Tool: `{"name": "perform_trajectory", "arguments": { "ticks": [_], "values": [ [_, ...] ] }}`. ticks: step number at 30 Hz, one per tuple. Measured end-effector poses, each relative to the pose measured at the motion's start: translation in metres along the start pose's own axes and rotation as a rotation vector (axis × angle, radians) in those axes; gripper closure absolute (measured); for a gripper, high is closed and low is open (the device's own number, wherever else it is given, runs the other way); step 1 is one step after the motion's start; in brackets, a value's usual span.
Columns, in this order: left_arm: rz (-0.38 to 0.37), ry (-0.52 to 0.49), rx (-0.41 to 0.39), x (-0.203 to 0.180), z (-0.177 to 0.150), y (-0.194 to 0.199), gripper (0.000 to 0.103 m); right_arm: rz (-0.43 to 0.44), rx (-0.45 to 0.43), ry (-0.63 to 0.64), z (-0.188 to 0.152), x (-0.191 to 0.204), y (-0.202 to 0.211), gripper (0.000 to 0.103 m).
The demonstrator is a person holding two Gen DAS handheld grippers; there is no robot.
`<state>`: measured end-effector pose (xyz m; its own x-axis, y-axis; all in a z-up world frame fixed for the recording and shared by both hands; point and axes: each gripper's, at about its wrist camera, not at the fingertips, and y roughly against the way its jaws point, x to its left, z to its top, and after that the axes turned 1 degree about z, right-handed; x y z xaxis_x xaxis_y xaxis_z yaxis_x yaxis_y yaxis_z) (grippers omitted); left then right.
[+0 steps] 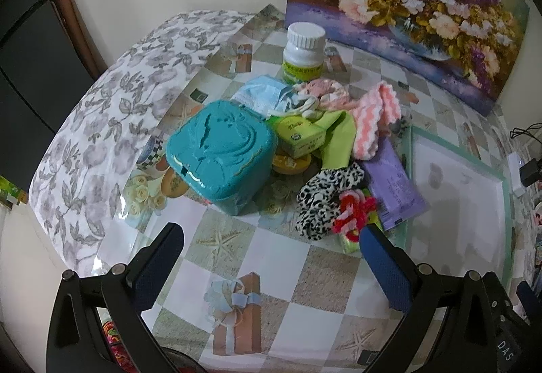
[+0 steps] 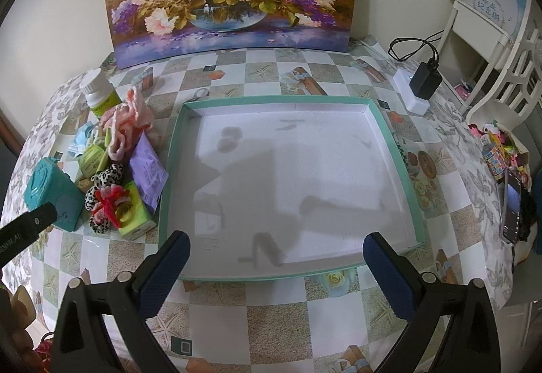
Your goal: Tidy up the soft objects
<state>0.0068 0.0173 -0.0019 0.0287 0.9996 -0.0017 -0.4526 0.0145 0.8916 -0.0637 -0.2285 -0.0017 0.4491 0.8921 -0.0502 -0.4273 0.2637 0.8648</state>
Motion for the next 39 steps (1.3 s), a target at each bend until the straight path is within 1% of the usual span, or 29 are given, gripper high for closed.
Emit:
{"name": "perform_trajectory", "arguments": {
  "ticks": [4,8,11,14,16,18,19,21,23,27,30,32,35,37,39],
  "values": [
    [-0.044,-0.008,-0.038,-0.003,-0.001,0.004,0.0,0.011,0.001,0.004,-0.001,0.002,0.0,0.0],
    [-0.098,-0.016,-0.031,-0.008,-0.001,0.003,0.0,0.025,-0.002,0.014,0.0,0.005,0.0,0.0],
    [-0.09,-0.034,-0.053,-0.011,0.0,0.005,0.0,0.048,-0.021,0.021,0.003,0.006,0.002,0.0],
    [-0.072,-0.037,-0.083,-0.009,0.0,0.007,0.0,0.111,-0.049,0.019,0.013,0.01,0.005,0.0],
    [-0.082,-0.035,-0.063,-0.007,0.001,0.002,0.0,0.169,-0.056,0.021,0.02,0.013,0.006,0.0],
    [-0.126,-0.046,-0.023,-0.005,0.003,-0.004,0.0,0.213,-0.062,0.044,0.025,0.023,0.004,0.0],
    [-0.135,-0.05,-0.01,-0.005,0.003,-0.006,0.0,0.227,-0.062,0.062,0.027,0.029,0.003,0.0],
    [-0.127,-0.056,-0.007,-0.005,0.003,-0.008,0.0,0.261,-0.044,0.101,0.03,0.041,-0.003,0.0],
    [-0.094,-0.046,0.002,-0.001,0.003,-0.011,0.0,0.273,-0.025,0.124,0.032,0.05,-0.01,0.0],
    [-0.107,0.034,0.091,0.012,0.002,-0.027,0.0,0.322,0.007,0.14,0.034,0.061,-0.021,0.0],
    [-0.093,0.082,0.12,0.018,0.003,-0.037,0.0,0.381,0.028,0.124,0.037,0.066,-0.028,0.0],
    [-0.101,0.143,0.15,0.027,0.003,-0.044,0.0,0.396,0.05,0.125,0.038,0.075,-0.034,0.0],
    [-0.106,0.213,0.187,0.037,0.002,-0.054,0.0,0.416,0.071,0.16,0.036,0.089,-0.041,0.005],
    [-0.123,0.265,0.216,0.042,0.001,-0.06,0.001,0.428,0.078,0.17,0.035,0.096,-0.043,0.007],
    [-0.126,0.299,0.226,0.048,0.001,-0.064,0.001,0.438,0.087,0.174,0.035,0.101,-0.047,0.01]
  ]
}}
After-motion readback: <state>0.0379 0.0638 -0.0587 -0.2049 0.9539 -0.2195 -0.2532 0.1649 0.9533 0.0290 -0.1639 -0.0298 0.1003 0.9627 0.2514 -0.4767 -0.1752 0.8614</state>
